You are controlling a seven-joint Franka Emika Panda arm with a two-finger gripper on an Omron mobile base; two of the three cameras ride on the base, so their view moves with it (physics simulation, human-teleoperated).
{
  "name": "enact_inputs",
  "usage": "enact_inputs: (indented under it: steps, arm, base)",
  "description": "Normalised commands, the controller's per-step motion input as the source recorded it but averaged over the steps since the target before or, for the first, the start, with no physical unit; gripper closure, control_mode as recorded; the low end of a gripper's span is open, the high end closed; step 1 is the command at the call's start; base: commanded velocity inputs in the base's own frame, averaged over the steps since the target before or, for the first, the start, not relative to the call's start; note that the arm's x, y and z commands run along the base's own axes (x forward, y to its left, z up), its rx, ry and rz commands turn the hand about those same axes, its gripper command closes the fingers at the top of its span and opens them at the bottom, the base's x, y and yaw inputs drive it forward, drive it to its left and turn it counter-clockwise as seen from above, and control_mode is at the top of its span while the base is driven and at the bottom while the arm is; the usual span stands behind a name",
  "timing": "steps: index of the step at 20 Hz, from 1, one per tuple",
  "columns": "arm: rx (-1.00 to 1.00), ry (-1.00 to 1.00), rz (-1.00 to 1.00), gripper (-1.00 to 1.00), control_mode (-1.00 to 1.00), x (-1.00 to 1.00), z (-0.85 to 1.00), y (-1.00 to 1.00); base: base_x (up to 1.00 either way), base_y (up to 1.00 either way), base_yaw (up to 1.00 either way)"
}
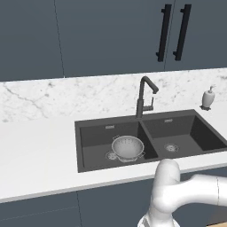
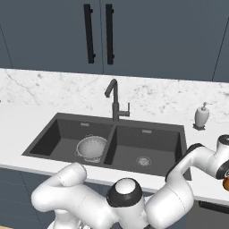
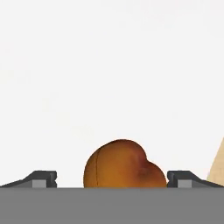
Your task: Put the colander in the sink, put the peach in the colander, and turn on the sink faucet and pour water over the colander.
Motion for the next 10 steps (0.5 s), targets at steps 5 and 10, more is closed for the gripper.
enact_inputs:
  steps: [5, 10]
  arm:
    - [-0.06, 0.09, -0.02, -1.0, -1.0, -0.09, -0.09, 0.15]
    - [-0.06, 0.01, 0.0, -1.0, -1.0, -0.14, -0.08, 0.25]
  base:
    - [0.0, 0.0, 0.0]
    - [0.0, 0.0, 0.0]
